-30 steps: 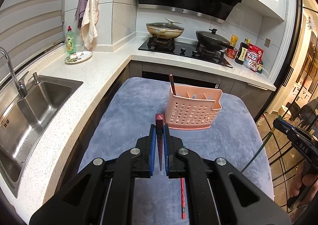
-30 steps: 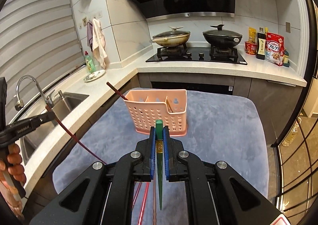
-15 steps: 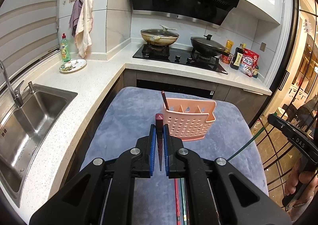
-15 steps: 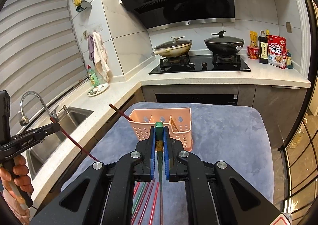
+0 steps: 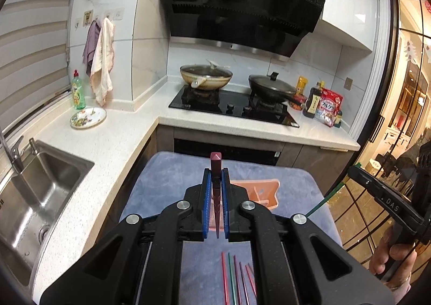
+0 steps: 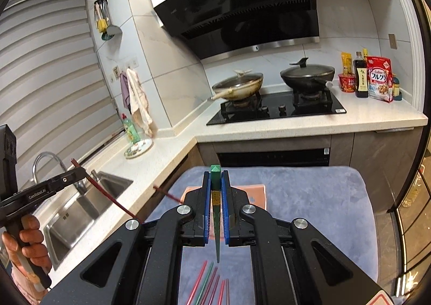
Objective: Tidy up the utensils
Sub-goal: 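Lower both chopsticks into the pink holder and open both grippers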
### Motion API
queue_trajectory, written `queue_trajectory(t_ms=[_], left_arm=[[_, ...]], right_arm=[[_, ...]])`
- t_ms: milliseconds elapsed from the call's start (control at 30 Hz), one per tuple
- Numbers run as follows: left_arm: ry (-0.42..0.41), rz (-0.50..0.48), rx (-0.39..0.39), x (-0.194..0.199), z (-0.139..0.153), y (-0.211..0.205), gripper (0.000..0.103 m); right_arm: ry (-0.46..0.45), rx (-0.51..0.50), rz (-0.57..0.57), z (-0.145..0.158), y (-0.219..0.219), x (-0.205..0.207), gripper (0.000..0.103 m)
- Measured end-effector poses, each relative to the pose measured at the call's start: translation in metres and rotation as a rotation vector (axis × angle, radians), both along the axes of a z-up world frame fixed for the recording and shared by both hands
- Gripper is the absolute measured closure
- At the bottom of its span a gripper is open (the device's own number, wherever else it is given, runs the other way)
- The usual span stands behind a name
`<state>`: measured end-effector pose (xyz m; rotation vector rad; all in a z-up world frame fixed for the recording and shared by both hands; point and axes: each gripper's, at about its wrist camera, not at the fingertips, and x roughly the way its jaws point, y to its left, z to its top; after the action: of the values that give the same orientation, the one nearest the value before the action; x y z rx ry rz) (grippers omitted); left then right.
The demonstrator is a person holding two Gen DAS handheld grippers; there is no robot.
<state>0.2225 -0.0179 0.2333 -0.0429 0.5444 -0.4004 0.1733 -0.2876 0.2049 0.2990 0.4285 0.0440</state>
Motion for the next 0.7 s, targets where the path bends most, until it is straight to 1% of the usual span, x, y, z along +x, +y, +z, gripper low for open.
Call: queue_trajectory(t_ms=[200,300,367,500,700], left_arm=[[-0.08,-0.008,-0.012,0.029,0.03,-0.026,0.096],[-0.105,-0.011,-0.013,0.047,0.034,-0.038,0.096],[-0.113,-0.013,-0.008,0.058,0.03,-0.045,0.096],[-0.083,-0.019,-0.004,0.08,0.008,-0.054,0.096],[-0.031,-0.013,0.013,0.098,-0.031,-0.057,0.096]], right_arm=[[-0.073,0.028,-0.04,0.025,-0.009,0.04,0.096],[-0.082,0.034,-0.054,0.026,-0.012,0.06,0.096],[-0.067,0.025,-0.062,0.02,-0.014,0.076,0.096],[0.012,0.015,-0.057,-0.006,-0.015,0.102,0.096],[0.098,-0.004,-0.043,-0.046,-0.008,0.118,0.096]])
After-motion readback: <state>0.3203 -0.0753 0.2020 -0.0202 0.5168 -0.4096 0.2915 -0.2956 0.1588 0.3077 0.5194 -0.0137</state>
